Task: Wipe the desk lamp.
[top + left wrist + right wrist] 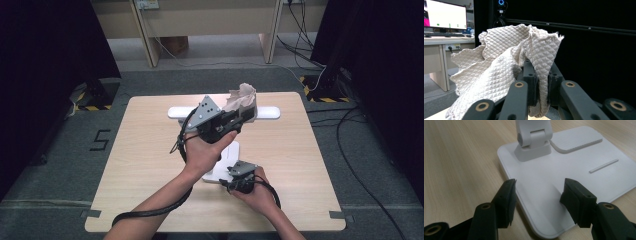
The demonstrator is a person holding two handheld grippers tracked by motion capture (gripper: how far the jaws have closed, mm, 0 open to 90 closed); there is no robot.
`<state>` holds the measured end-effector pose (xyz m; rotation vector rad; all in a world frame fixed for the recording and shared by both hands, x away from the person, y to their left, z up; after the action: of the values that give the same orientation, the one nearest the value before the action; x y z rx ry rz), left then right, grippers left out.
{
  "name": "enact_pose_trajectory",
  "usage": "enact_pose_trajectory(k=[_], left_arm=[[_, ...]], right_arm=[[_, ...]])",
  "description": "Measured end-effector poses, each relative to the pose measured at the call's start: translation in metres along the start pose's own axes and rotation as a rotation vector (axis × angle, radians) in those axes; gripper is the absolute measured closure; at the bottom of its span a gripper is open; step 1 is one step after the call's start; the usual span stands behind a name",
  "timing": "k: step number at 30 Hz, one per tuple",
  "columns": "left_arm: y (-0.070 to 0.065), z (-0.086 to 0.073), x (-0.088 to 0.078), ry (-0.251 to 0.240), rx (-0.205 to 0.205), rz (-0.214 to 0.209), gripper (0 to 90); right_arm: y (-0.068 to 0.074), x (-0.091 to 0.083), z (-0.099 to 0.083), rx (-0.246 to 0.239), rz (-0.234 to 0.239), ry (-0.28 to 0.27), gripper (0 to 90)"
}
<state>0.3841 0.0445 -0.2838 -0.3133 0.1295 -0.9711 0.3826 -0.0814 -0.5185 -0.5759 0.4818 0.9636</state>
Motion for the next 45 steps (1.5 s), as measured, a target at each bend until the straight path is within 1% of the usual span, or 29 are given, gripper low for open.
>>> enact_pose_trajectory(k=[7, 14, 26, 32, 45], left_arm=[[-0.002, -0.002, 0.005, 0.000, 0.004, -0.002, 81.4], [-0.009, -0.005, 0.012, -0.003, 0.010, -0.005, 81.3], [-0.015, -0.007, 0.018, 0.000, 0.014, -0.012, 81.3], [-0.019, -0.009, 0.024, 0.006, 0.020, -0.017, 81.3], [-0.024, -0.012, 0.034, 0.006, 0.015, -0.026, 81.3]], right_arm=[[0.000, 0.000, 0.000, -0.003, -0.002, -0.004, 44.9], [0.000, 0.000, -0.001, 0.000, -0.003, -0.007, 45.0], [0.000, 0.000, -0.001, 0.000, -0.003, -0.008, 44.9], [0.000, 0.000, -0.001, -0.001, -0.003, -0.008, 44.9], [0.001, 0.000, -0.002, -0.001, -0.007, -0.015, 44.9]])
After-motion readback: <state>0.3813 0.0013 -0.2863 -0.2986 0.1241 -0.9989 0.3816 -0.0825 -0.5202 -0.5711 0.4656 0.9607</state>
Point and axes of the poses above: each handheld gripper's, and its own axes: x roughly forward along the jaws, z roughly out of its top, y roughly to its left, the point moved 1 cm from there along x, roughly forward along the jaws, and after that the axes turned 11 degrees about -x, right-handed, at the moved point
